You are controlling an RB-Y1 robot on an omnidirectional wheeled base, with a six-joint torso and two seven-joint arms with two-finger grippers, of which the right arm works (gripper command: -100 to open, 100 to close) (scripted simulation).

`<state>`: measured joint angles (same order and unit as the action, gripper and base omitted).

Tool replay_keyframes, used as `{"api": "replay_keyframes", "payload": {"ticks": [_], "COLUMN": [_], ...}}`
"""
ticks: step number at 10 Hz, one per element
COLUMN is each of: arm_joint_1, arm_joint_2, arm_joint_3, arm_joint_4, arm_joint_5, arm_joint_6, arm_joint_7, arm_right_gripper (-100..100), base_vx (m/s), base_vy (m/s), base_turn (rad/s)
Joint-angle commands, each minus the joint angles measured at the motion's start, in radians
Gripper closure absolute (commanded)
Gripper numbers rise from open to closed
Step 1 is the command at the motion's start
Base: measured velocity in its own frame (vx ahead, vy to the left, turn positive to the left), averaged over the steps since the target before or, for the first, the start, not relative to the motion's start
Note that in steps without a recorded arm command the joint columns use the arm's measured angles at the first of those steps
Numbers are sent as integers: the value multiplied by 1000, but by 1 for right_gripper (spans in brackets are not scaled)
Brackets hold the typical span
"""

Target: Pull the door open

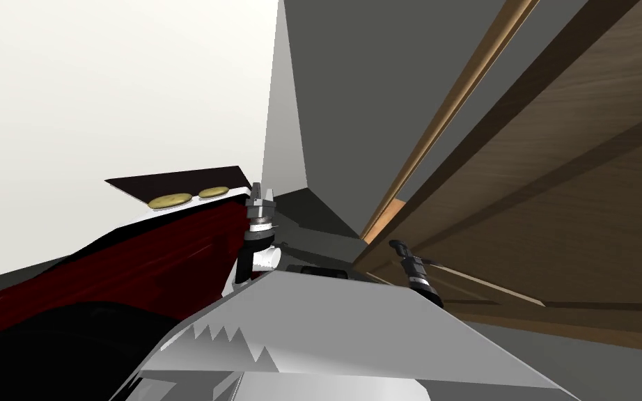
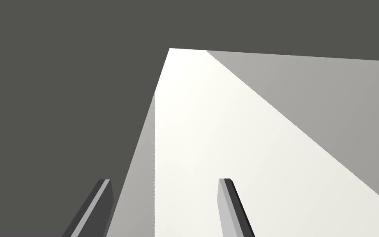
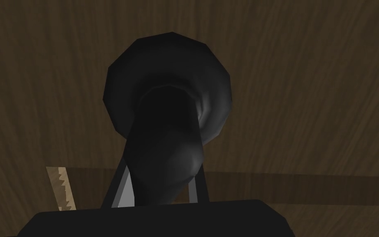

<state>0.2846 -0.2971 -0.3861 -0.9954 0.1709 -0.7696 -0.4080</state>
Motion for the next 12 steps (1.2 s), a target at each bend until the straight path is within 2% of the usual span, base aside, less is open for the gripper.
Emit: {"api": "replay_keyframes", "payload": {"ticks": [1,2,3,11,12], "arm_joint_1": [11,19,11,100,93], "arm_joint_2": [-8,-11,-8,-38,-31], "arm_joint_3": [12,22,18,72,72], "arm_joint_4": [-6,-12,-4,-35,-34], "arm_joint_5": [11,18,14,79,75], "arm_joint_6": [-19,-27,-20,-140,-128], "arm_joint_7": [-13,-22,-17,-91,-85], "arm_right_gripper": [100,100,100,100,100], "base_vx": [-208,-195,-84,-200,-107], "base_vy": [-39,-16,-2,-50,-25], "base_turn": [65,53,14,78,25]}}
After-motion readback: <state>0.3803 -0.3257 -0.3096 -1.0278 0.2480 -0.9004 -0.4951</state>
